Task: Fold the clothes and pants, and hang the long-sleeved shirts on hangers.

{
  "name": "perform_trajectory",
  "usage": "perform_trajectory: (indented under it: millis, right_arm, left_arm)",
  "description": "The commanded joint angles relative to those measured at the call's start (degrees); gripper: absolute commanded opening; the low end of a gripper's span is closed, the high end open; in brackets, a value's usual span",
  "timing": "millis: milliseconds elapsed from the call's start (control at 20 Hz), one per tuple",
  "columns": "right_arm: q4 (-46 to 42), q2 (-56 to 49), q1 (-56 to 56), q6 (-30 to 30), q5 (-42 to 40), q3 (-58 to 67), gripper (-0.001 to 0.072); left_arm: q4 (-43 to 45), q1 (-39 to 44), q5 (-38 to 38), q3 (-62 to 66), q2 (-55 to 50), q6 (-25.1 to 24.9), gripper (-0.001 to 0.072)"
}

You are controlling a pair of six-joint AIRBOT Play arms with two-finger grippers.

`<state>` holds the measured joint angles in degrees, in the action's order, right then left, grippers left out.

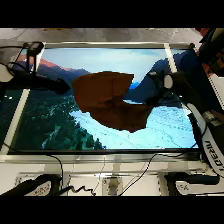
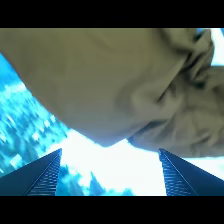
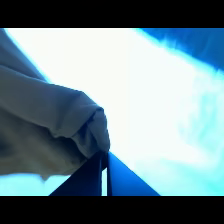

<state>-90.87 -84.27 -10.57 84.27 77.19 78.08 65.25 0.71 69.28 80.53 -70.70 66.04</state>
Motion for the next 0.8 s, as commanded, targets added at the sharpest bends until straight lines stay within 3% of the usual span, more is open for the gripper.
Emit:
perform_trajectory:
  millis: [0, 300, 500, 650, 750]
  right_arm:
    - [3.67, 5.88, 6.03, -3.52, 2.43, -10.21, 0.0010]
    - [3.69, 19.47, 10.58, -5.84, 2.67, -23.67, 0.0010]
    - [0.52, 24.00, 14.08, -6.34, 2.56, -26.16, 0.0011]
    - [-3.65, 25.00, 20.76, -2.27, -3.10, -26.16, 0.0012]
    - [-1.64, 24.98, 25.70, 1.09, -9.92, -26.16, 0.0012]
  left_arm:
    - [-0.15, 0.02, 2.43, -0.04, -6.99, 2.08, 0.0693]
    - [-1.42, -0.13, -3.82, -0.04, -21.79, 4.24, 0.0693]
    - [-1.42, -1.57, -12.07, -0.04, -27.93, 9.84, 0.0693]
    - [-1.88, -2.01, -18.03, -0.04, -30.21, 14.12, 0.0693]
    - [-6.29, -1.90, -22.29, -0.02, -31.52, 14.56, 0.0693]
